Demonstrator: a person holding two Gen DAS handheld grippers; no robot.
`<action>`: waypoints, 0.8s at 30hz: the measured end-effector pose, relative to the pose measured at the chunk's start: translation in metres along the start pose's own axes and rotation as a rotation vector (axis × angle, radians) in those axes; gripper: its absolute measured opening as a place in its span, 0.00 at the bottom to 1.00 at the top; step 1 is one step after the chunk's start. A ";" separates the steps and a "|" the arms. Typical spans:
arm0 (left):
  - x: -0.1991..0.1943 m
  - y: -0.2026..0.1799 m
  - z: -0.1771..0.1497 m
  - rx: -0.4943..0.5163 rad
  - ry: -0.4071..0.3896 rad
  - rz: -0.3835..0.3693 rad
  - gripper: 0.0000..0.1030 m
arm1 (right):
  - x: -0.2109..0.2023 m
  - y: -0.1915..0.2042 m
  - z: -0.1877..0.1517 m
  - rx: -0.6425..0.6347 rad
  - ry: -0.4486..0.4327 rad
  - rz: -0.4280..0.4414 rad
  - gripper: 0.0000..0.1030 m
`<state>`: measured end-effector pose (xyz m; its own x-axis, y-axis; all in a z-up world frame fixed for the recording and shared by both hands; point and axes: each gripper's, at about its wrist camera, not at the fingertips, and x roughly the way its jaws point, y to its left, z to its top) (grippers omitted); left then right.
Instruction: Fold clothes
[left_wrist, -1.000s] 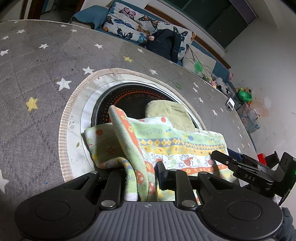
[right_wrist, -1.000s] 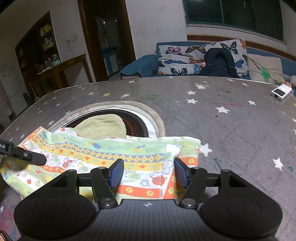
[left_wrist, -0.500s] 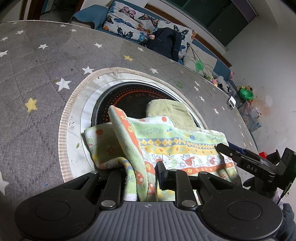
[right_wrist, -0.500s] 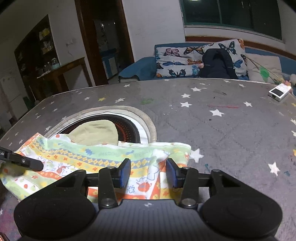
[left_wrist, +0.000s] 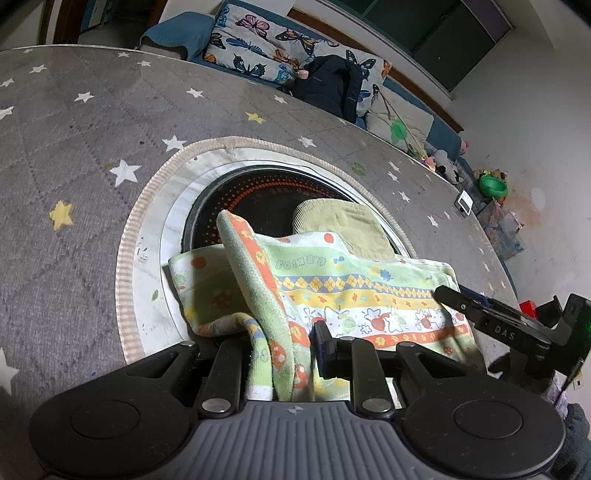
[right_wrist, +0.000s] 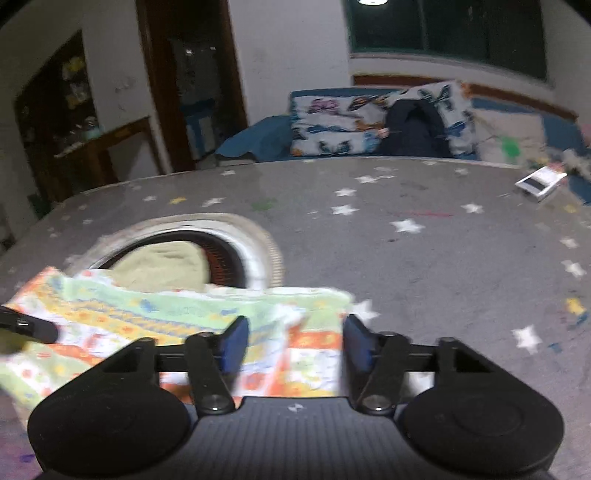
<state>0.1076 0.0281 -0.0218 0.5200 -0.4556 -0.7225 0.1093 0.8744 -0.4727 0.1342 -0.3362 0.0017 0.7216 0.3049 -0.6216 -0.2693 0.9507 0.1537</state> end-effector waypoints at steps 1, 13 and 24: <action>0.000 -0.001 0.000 0.005 0.000 0.005 0.21 | -0.001 0.002 -0.001 0.007 0.005 0.021 0.42; 0.007 -0.065 0.011 0.143 0.010 -0.082 0.16 | -0.044 -0.004 0.008 -0.005 -0.062 -0.002 0.11; 0.096 -0.201 0.009 0.290 0.099 -0.198 0.17 | -0.088 -0.080 0.038 -0.110 -0.065 -0.341 0.11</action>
<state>0.1427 -0.1898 0.0085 0.3817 -0.6221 -0.6835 0.4427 0.7723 -0.4556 0.1167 -0.4373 0.0728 0.8197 -0.0225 -0.5724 -0.0706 0.9876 -0.1399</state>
